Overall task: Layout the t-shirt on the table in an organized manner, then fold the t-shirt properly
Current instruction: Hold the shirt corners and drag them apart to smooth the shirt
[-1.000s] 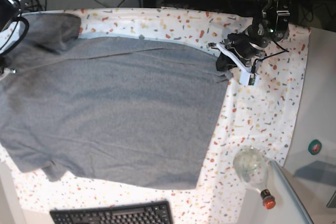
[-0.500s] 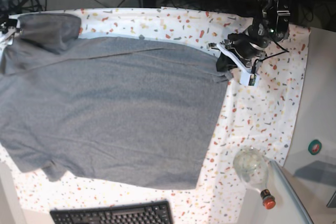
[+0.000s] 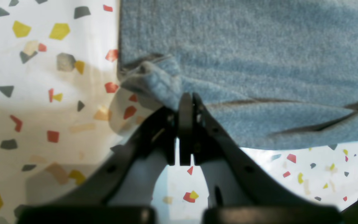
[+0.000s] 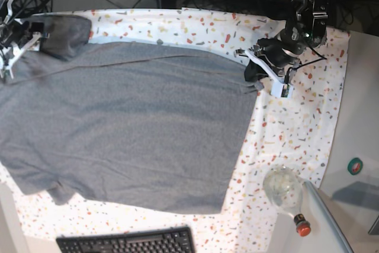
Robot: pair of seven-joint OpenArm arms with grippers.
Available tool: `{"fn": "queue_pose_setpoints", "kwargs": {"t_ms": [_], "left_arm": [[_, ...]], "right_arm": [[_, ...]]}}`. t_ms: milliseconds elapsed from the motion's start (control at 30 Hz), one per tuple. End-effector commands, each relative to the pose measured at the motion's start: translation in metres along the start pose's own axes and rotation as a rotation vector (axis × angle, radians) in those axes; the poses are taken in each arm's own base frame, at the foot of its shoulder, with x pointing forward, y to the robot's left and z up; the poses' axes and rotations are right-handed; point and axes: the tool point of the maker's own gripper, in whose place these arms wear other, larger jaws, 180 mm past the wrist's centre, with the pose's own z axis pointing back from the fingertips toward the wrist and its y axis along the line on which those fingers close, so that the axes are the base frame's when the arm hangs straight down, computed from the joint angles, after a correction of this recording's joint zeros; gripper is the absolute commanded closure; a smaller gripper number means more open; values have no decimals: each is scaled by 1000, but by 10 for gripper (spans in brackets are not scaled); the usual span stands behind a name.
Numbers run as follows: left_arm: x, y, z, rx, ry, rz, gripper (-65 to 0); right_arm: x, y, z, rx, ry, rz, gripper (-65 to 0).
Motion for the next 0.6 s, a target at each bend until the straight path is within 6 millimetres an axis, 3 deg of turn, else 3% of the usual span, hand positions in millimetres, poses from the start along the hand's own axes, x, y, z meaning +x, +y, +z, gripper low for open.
{"fn": "queue_pose_setpoints", "kwargs": {"t_ms": [0, 233, 400, 567], "left_arm": [[15, 2, 3, 1, -47, -12, 0], [15, 2, 3, 1, -47, -12, 0], [15, 2, 3, 1, -47, -12, 0], [16, 2, 3, 0, -49, -12, 0]], "right_arm": [[3, -10, 1, -21, -1, -2, -383], [-13, -16, -4, -17, 43, -23, -381], [-6, -20, 4, -39, 16, -18, -381], [6, -30, 26, -99, -41, 21, -383]]}}
